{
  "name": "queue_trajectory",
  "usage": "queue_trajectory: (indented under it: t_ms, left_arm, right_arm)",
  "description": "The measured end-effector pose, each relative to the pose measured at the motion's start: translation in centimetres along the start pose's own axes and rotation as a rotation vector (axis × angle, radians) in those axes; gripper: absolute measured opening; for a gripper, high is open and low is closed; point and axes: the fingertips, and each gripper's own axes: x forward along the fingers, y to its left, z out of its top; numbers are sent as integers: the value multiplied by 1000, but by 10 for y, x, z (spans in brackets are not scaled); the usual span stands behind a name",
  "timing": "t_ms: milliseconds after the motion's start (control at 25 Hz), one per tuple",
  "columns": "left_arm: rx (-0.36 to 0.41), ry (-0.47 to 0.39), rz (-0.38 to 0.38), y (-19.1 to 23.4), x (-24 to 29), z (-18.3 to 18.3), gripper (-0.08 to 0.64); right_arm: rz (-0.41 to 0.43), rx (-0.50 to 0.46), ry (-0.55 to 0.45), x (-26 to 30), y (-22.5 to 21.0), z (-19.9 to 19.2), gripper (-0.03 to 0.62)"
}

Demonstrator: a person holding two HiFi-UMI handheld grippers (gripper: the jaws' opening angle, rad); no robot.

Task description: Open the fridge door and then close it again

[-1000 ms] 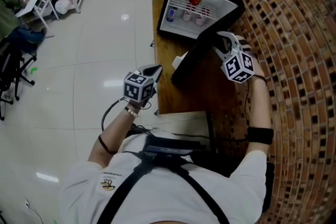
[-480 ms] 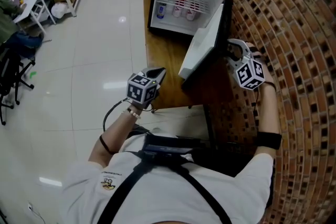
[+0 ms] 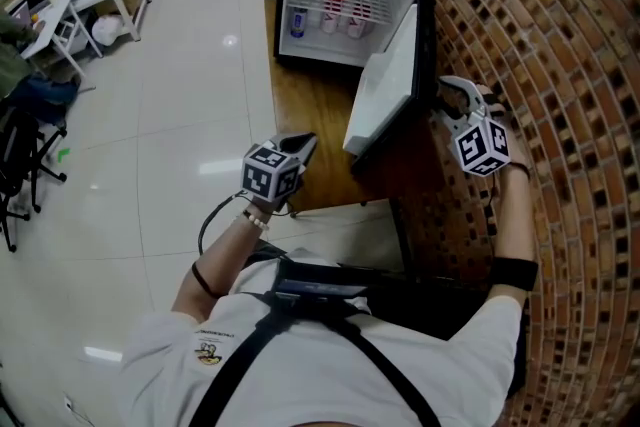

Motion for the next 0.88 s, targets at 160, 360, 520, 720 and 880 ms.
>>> queue_trajectory:
  t_ms: [160,360,520,720,880]
  left_arm:
    - [7,10,-3,8,-6,2,2]
    - [14,-4,-3,21,-11,14,2]
    - [36,-1,-1,32,-20,20,2]
    - [76,4,0,40,-25,23,2]
    - [94,8,-14,37,-26,22,2]
  right_arm:
    - [-69,121,-36,-25,-13,13,193]
    - [-113,539,-176,-38,13,21,152]
    - [-125,877,-275,-27,66,26,90]
    - [-200,1296,-372,-19,123,33,29]
    - [-304,1468,-300,-6,146,37,28]
